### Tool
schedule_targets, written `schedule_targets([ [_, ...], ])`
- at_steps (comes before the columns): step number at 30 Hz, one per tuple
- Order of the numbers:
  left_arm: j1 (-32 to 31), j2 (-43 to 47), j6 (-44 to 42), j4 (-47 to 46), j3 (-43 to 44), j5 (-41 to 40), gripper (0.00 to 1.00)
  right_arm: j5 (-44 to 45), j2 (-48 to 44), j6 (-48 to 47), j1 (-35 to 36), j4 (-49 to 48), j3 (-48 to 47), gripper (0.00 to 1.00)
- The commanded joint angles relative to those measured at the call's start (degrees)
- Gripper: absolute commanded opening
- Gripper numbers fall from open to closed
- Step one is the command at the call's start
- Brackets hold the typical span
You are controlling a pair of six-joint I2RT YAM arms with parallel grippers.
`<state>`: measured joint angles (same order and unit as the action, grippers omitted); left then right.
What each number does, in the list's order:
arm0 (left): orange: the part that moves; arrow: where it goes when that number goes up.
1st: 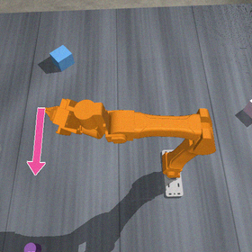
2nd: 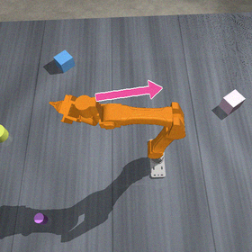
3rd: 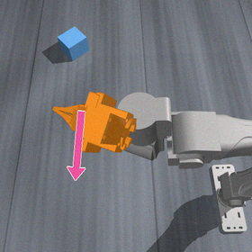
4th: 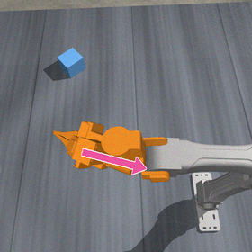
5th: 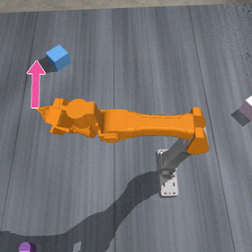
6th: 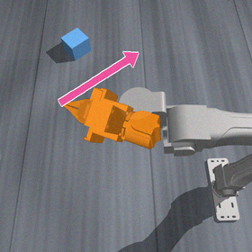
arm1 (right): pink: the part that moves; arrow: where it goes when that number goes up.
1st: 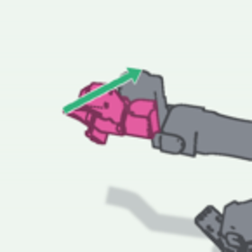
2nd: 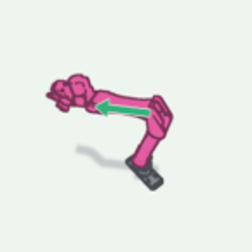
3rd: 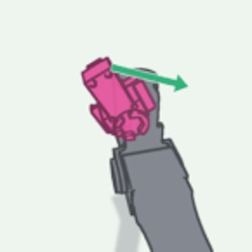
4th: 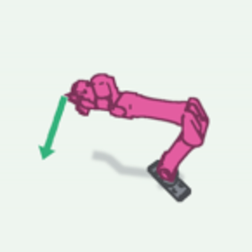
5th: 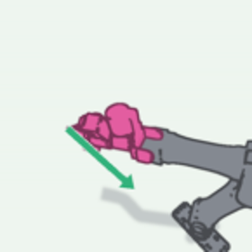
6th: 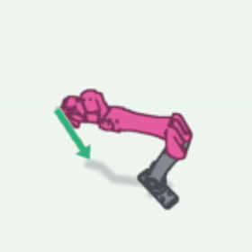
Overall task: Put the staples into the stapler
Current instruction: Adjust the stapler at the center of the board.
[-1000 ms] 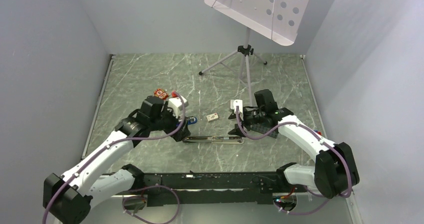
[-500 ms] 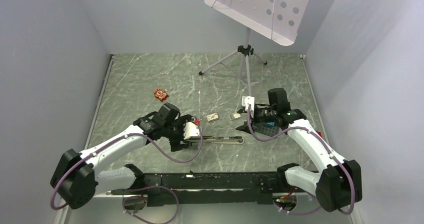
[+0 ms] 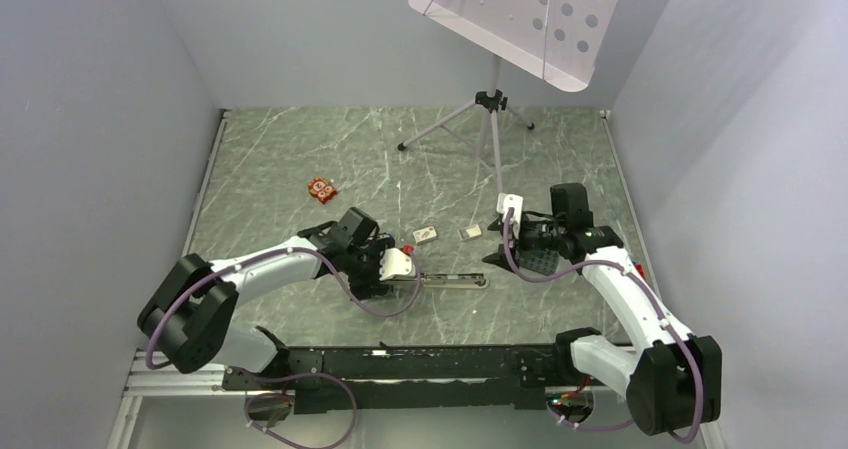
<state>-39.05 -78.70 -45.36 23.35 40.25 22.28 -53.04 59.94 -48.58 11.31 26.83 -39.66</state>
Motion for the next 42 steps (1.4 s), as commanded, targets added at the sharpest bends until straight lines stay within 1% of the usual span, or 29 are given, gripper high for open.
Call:
schedule_targets([
  [1,-0.8,-1.7,0.1,-1.5,2.4,0.1,0.76,-3.3,-1.0,-2.9,-3.1,3.2,-0.1,0.75],
  [5,-1.5,-2.6,1.0,-2.0,1.7,-1.8,0.66,-4.1,-0.7,-3.6,-4.1,3.0,0.5,0.75],
  [8,-1.6,-3.6,1.3,-2.2,1.6,-2.6,0.62,-4.8,0.8,-5.5,-4.0,4.0,0.2,0.74],
  [13,-1.9,-4.6,1.6,-3.1,1.2,-3.6,0.6,-4.6,3.8,-15.6,-4.0,10.7,-1.5,0.74],
  [17,-2.0,-5.6,1.8,-3.9,1.0,-4.7,0.57,-3.9,4.8,-21.5,-4.0,13.3,-1.7,0.74],
  [20,-2.0,-7.1,2.2,-3.5,1.7,-5.6,0.5,-3.4,6.1,-26.6,-3.9,16.6,-2.0,0.75],
  [24,-2.1,-7.6,2.9,-2.4,2.4,-6.5,0.4,-2.7,7.1,-28.8,-3.9,17.6,-1.7,0.75],
  [26,-2.0,-7.2,3.3,-2.0,2.6,-6.8,0.37,-2.5,7.3,-29.2,-3.9,17.4,-1.5,0.75],
  [31,-2.1,-6.0,3.5,-0.7,3.9,-7.4,0.38,-2.7,8.7,-29.5,-3.9,17.3,-1.7,0.75],
  [34,-2.0,-5.7,5.1,-0.5,5.0,-6.9,0.41,-3.4,8.8,-27.0,-3.9,15.5,-2.1,0.75],
  [38,-2.0,-4.7,10.0,-1.3,6.8,-5.4,0.5,-5.1,9.3,-24.1,-3.8,14.4,-3.7,0.75],
  [40,-2.1,-3.3,13.4,-2.6,6.9,-5.6,0.58,-6.1,9.9,-22.8,-3.8,13.8,-4.4,0.75],
  [42,-2.1,-2.2,15.3,-2.9,7.0,-5.6,0.62,-6.8,10.7,-20.8,-3.9,12.7,-5.3,0.75],
])
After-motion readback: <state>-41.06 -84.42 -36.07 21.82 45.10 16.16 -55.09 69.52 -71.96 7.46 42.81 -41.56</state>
